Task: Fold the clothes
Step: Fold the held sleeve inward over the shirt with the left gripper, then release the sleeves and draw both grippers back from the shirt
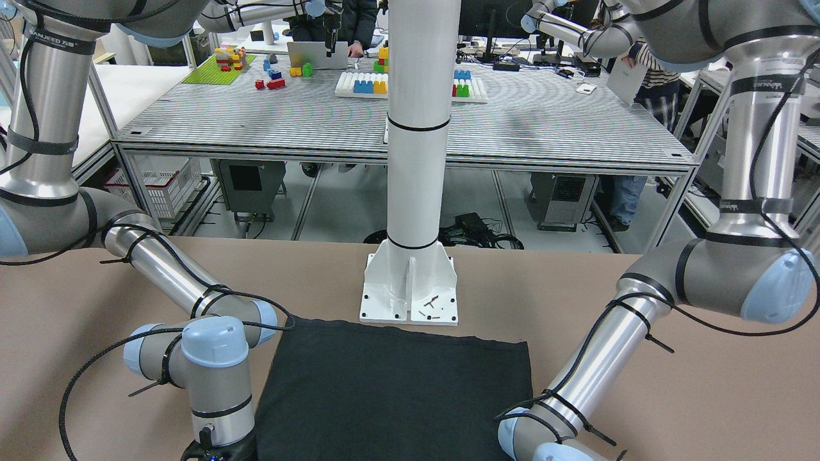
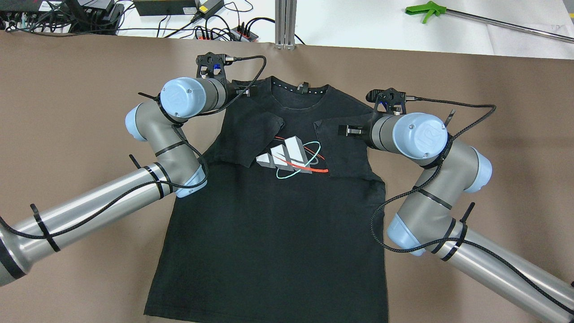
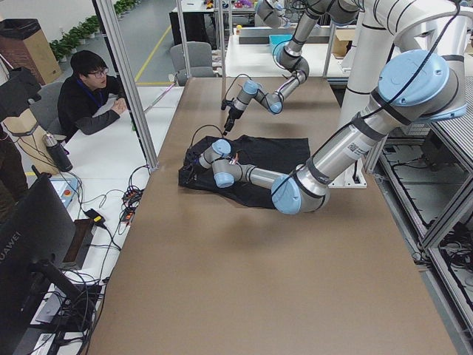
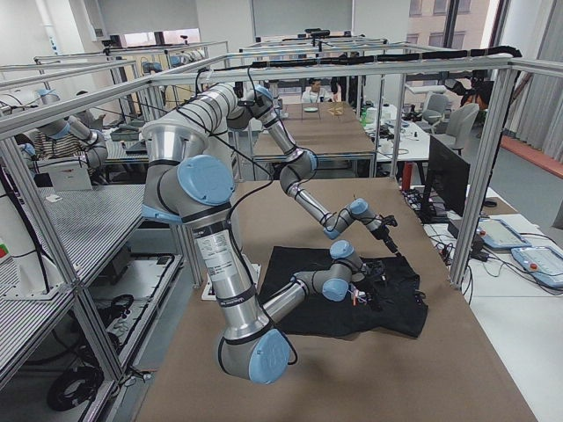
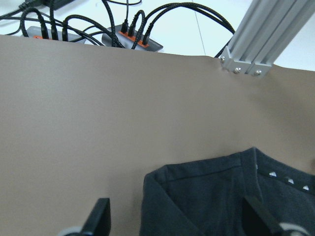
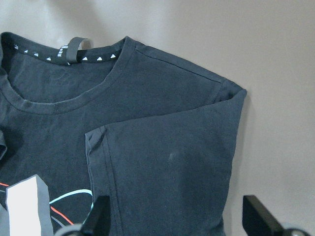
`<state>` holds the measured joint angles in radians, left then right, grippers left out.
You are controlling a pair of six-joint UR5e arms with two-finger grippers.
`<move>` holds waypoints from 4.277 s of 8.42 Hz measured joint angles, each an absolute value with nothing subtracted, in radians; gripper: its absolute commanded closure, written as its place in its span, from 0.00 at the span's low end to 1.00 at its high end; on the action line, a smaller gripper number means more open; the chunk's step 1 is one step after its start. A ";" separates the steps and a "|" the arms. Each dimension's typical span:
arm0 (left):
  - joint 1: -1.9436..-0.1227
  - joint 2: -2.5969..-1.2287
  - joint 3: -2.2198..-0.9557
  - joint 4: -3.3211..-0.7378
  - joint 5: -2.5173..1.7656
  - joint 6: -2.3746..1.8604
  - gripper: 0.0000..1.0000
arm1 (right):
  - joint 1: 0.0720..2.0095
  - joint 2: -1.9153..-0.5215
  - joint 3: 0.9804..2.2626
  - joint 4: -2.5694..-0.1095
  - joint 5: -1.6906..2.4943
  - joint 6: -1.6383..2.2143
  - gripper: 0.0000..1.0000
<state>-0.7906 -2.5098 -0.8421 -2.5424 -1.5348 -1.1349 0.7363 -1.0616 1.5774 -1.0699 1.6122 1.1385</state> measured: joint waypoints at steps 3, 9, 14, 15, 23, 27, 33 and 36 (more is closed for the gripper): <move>-0.801 -2.574 -0.734 -2.545 -1.512 -1.134 0.06 | 0.736 -1.062 1.575 -1.073 1.611 1.138 0.06; -0.785 -2.618 -0.637 -2.556 -1.503 -1.135 1.00 | 0.736 -1.067 1.563 -1.072 1.609 1.131 0.06; -0.780 -2.629 -0.642 -2.555 -1.534 -1.135 1.00 | 0.734 -1.070 1.557 -1.071 1.608 1.134 0.06; -0.786 -2.629 -0.643 -2.554 -1.538 -1.135 1.00 | 0.731 -1.070 1.556 -1.071 1.601 1.134 0.06; -0.838 -2.578 -0.656 -2.551 -1.470 -1.084 0.05 | 0.723 -1.068 1.558 -1.059 1.582 1.132 0.06; -0.849 -2.518 -0.843 -2.548 -1.644 -1.143 0.06 | 0.726 -1.060 1.637 -1.065 1.634 1.139 0.06; -0.836 -2.167 -1.398 -2.406 -1.849 -1.354 0.05 | 0.752 -1.134 1.820 -1.185 1.828 1.173 0.06; -0.808 -1.940 -1.705 -2.284 -1.864 -1.358 0.06 | 0.751 -1.258 1.979 -1.253 1.962 1.201 0.06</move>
<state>-0.8080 -1.9401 -1.7045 -2.2838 -1.8642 -1.3585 0.7509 -1.2583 1.9792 -1.2532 1.9620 1.2007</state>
